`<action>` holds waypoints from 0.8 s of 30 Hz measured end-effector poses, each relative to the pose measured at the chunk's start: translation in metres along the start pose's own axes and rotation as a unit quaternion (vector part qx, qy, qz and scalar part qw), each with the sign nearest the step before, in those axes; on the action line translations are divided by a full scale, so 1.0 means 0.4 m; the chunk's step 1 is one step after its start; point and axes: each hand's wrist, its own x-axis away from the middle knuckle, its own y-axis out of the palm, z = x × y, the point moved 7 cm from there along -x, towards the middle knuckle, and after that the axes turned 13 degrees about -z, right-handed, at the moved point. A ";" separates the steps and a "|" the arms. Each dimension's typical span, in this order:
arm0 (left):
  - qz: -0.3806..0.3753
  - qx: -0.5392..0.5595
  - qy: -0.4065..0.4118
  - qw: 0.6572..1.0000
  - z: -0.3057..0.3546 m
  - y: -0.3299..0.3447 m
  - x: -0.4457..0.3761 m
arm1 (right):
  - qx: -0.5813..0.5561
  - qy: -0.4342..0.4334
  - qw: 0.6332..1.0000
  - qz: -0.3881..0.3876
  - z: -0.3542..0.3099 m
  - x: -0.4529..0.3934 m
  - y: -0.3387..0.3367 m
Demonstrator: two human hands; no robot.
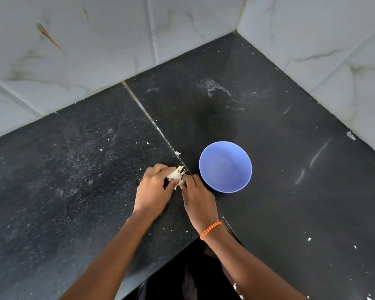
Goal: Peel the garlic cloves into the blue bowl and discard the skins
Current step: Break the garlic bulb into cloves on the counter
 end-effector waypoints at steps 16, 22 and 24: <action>0.096 0.112 0.095 0.984 -0.038 0.030 -0.001 | -0.007 -0.100 0.993 0.068 0.019 -0.023 0.025; 0.112 0.178 0.125 0.970 -0.044 0.030 0.000 | -0.015 -0.124 0.990 0.072 0.022 -0.011 0.027; 0.108 0.211 0.146 0.960 -0.039 0.023 0.002 | -0.038 -0.133 0.988 0.068 0.025 -0.003 0.021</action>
